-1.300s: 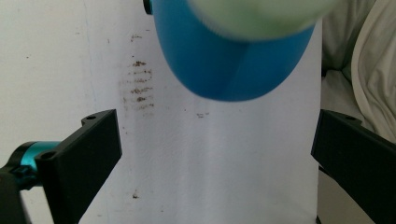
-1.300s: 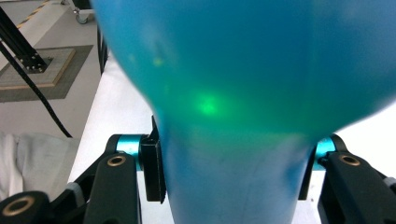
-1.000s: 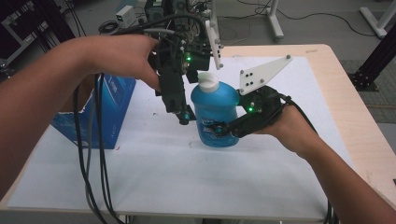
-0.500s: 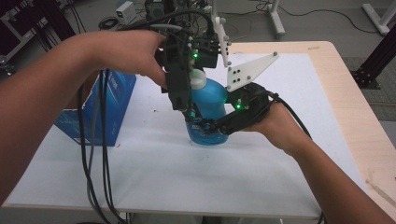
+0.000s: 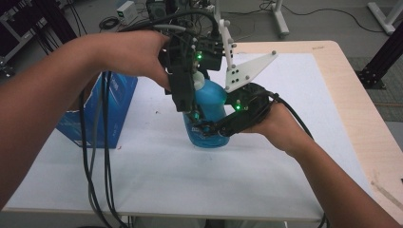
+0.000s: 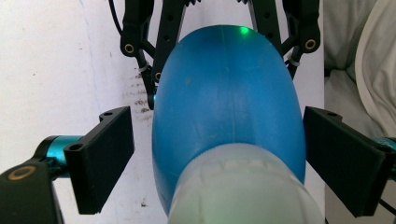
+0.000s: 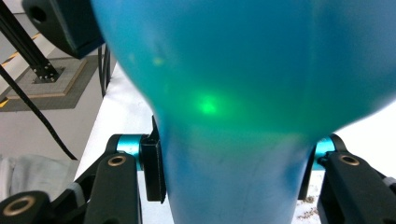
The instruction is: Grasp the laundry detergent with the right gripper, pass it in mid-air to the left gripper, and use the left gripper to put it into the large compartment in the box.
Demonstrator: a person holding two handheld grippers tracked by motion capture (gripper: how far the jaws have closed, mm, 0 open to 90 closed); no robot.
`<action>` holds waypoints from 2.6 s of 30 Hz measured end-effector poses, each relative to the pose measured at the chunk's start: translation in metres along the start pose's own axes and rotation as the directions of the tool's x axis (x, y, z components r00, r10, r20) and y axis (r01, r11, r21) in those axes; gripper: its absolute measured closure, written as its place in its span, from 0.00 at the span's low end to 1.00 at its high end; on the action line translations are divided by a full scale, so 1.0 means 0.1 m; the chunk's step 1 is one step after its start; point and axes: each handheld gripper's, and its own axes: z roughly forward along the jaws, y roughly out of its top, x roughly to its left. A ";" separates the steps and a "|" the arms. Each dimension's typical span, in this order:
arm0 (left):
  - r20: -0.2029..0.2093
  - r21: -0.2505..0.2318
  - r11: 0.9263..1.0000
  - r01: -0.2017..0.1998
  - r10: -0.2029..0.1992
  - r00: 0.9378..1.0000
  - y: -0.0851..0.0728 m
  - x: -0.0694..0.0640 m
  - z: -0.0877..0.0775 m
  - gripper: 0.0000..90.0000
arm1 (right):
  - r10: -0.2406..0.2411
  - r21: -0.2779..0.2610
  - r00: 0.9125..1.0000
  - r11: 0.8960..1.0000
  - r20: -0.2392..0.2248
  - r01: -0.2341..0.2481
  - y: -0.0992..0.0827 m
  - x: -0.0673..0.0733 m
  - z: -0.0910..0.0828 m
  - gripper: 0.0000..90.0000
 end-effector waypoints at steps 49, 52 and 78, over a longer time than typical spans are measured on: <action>0.005 0.018 1.000 -0.011 0.011 1.000 -0.04 -0.03 -0.20 0.42 | 0.086 0.033 0.996 0.996 -0.003 -0.086 -0.04 -0.03 -0.06 0.23; -0.007 0.027 1.000 0.015 -0.015 1.000 -0.10 -0.01 -0.29 0.42 | 0.112 0.055 0.994 0.992 0.021 -0.113 -0.03 -0.04 -0.16 0.13; -0.122 0.019 0.925 0.380 -0.375 0.919 -0.56 0.14 -0.99 0.41 | 0.064 0.489 0.995 0.868 0.073 -0.092 0.11 -0.04 -1.16 0.01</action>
